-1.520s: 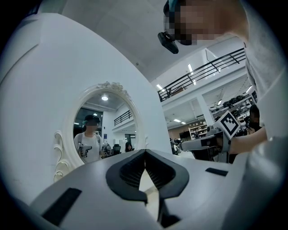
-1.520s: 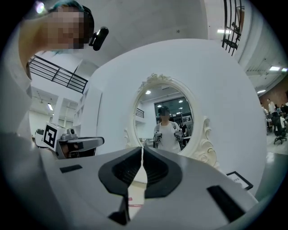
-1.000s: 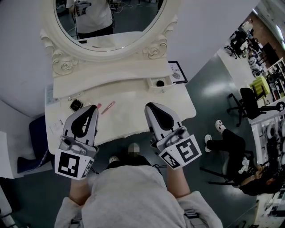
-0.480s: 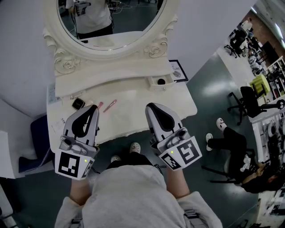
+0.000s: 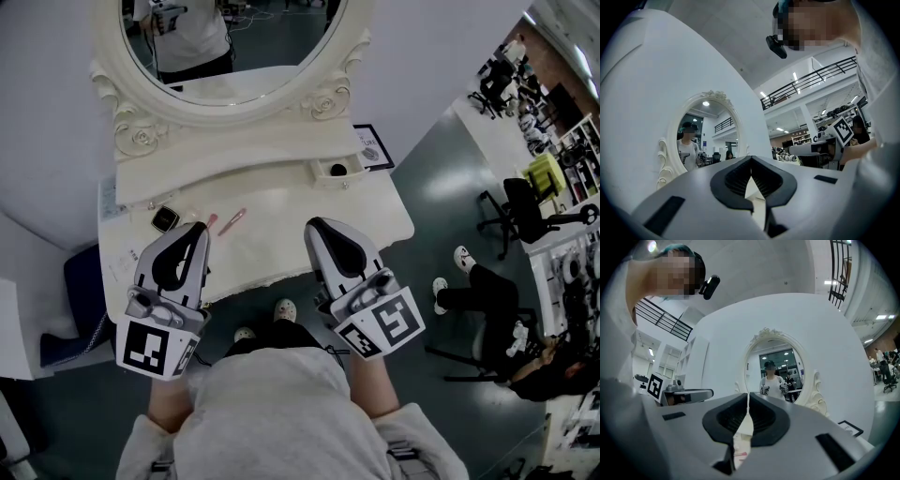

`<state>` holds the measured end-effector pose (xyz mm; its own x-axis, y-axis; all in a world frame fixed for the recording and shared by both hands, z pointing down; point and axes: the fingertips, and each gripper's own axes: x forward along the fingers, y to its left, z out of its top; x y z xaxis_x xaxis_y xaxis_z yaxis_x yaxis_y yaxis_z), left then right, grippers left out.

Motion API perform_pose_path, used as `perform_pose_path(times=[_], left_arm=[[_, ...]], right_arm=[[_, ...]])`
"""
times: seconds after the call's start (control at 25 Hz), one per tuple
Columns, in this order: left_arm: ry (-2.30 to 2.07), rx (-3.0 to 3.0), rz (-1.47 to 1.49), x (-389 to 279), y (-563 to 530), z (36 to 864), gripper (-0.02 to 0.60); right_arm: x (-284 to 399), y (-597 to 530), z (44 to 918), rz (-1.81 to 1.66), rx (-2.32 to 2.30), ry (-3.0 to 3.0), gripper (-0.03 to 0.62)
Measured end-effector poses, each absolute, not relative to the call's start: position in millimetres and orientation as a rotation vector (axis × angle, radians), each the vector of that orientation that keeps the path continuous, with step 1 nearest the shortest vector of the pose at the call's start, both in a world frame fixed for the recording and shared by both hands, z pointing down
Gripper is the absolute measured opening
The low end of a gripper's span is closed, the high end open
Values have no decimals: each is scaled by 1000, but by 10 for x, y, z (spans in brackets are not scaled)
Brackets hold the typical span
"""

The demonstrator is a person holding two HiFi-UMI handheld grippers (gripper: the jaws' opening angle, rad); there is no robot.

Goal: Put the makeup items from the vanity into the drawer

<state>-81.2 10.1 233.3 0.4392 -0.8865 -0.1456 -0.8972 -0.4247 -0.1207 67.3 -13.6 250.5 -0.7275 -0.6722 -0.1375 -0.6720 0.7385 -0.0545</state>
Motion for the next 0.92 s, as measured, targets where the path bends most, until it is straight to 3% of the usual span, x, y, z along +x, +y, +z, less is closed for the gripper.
perform_pose_path(times=[0.92], left_arm=[[1558,-2509,97,-940,181,2342,15]], right_arm=[[516,-59,2461,7,-1054,2772,28]])
